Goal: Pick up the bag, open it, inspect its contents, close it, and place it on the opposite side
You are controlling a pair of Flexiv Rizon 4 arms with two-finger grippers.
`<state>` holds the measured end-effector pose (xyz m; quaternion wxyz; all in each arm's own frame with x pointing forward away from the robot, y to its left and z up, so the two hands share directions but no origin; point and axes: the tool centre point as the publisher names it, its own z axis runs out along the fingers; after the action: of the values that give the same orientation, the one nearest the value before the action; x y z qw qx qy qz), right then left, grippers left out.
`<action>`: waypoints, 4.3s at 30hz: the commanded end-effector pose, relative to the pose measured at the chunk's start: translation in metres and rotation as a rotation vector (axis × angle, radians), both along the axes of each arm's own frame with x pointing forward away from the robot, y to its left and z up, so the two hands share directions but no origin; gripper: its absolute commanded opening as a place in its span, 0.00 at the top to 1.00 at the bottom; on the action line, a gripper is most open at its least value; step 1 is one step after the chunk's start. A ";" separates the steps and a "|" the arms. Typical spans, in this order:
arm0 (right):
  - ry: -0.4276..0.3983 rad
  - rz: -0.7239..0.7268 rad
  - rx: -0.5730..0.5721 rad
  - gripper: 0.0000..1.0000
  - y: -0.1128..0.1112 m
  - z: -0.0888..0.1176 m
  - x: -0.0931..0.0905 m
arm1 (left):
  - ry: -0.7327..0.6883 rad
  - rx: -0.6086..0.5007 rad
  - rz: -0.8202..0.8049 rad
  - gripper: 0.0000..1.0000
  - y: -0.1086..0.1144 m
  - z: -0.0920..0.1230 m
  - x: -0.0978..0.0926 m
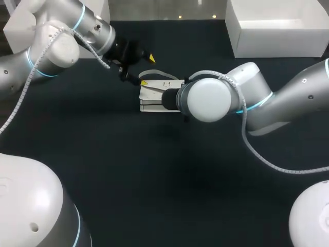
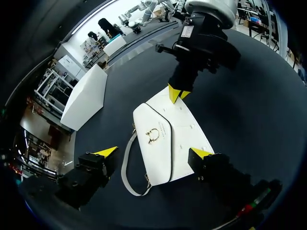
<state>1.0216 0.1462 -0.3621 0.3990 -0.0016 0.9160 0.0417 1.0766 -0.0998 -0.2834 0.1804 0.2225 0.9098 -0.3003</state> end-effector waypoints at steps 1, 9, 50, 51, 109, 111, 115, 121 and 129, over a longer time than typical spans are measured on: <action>-0.005 -0.003 0.000 1.00 0.001 -0.001 -0.001 | 0.002 -0.005 -0.008 0.00 0.000 -0.002 0.001; -0.014 -0.005 -0.002 1.00 0.006 0.000 -0.007 | -0.008 -0.033 -0.049 0.00 -0.002 -0.006 -0.004; -0.013 -0.015 -0.002 1.00 0.007 0.001 -0.008 | -0.050 -0.008 -0.164 0.53 -0.017 -0.047 -0.016; -0.013 -0.015 -0.002 1.00 0.007 0.001 -0.008 | -0.044 -0.006 -0.167 0.55 -0.019 -0.049 -0.016; -0.013 -0.015 -0.002 1.00 0.007 0.001 -0.008 | -0.083 -0.076 -0.055 0.39 -0.012 -0.027 0.000; -0.013 -0.015 -0.002 1.00 0.007 0.001 -0.008 | -0.079 -0.079 -0.061 0.43 -0.012 -0.029 -0.001; -0.013 -0.015 -0.002 1.00 0.007 0.001 -0.008 | -0.070 -0.084 -0.075 0.45 -0.015 -0.034 -0.004; -0.013 -0.015 -0.002 1.00 0.007 0.001 -0.008 | -0.064 -0.075 -0.094 0.50 -0.020 -0.042 -0.006; -0.013 -0.015 -0.002 1.00 0.007 0.001 -0.008 | -0.064 -0.043 -0.102 0.54 -0.025 -0.052 -0.007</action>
<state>1.0139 0.1523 -0.3607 0.4043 0.0044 0.9139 0.0378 1.0657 -0.1208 -0.3318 0.1993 0.2743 0.8837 -0.3228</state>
